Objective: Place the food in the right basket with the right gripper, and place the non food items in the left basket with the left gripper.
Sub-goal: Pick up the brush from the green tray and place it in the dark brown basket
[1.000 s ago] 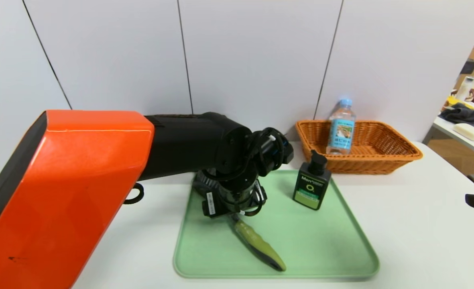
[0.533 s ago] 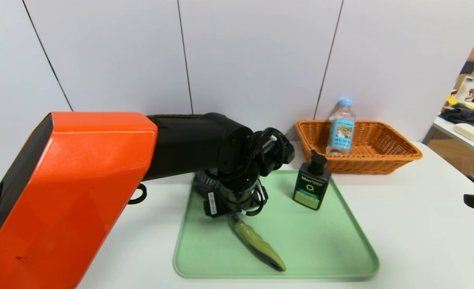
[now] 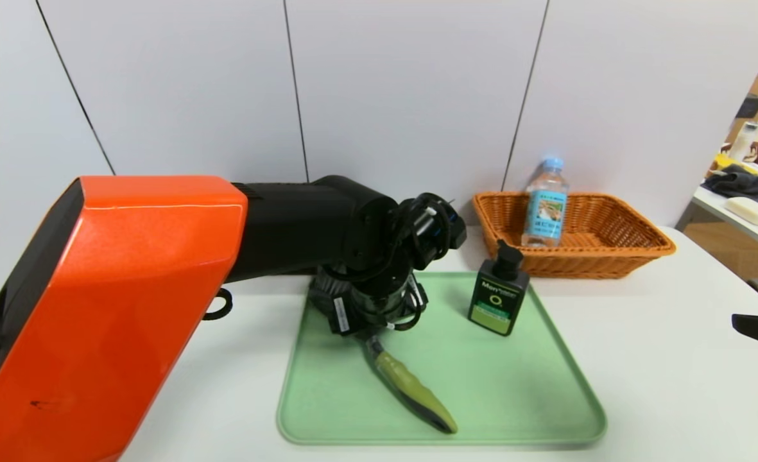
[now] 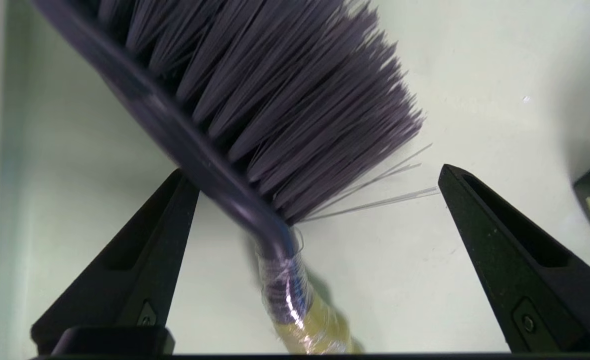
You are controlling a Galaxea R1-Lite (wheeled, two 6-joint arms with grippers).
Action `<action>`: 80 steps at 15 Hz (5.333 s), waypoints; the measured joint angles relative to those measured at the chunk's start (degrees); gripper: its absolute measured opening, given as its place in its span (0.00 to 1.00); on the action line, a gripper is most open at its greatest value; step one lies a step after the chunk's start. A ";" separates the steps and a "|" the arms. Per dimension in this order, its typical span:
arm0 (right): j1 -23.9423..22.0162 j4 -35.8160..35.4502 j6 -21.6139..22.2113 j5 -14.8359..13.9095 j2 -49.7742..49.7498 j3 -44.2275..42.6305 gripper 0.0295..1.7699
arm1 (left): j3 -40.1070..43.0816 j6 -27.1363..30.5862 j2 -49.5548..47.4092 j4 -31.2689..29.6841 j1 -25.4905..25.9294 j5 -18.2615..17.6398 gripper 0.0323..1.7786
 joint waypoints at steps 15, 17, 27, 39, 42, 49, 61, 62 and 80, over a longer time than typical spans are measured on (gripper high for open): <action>0.00 0.02 -0.26 1.33 -0.11 1.34 0.96 | -0.02 0.39 1.51 -1.52 4.13 0.61 0.95; 0.00 0.02 -0.26 1.35 -0.02 1.34 0.96 | 0.04 0.39 1.40 -1.35 3.84 0.61 0.95; 0.00 -0.09 -0.22 1.73 0.20 1.68 0.96 | 0.09 0.24 0.35 -0.33 3.01 0.52 0.95; 0.00 -0.12 -0.26 1.62 -0.33 1.16 0.96 | 0.28 -0.05 0.33 0.29 3.04 0.34 0.29; 0.00 -0.22 -0.23 1.63 -0.35 1.04 0.96 | 0.30 -0.06 0.30 0.83 3.06 0.39 0.29; 0.00 -2.57 -0.28 1.71 -0.20 1.32 0.96 | 1.61 -0.11 -2.56 3.39 3.04 0.13 0.24; 0.00 -3.15 -0.20 1.96 0.00 1.05 0.96 | 2.60 -1.55 -7.08 8.22 -3.25 -4.68 0.19; 0.00 -3.12 -0.22 2.01 0.02 1.05 0.96 | 2.66 -1.51 -7.34 8.31 -3.91 -4.83 0.19; 0.00 -3.82 -0.20 2.18 0.96 1.56 0.96 | 2.57 0.80 -9.31 8.84 -8.07 -3.47 0.01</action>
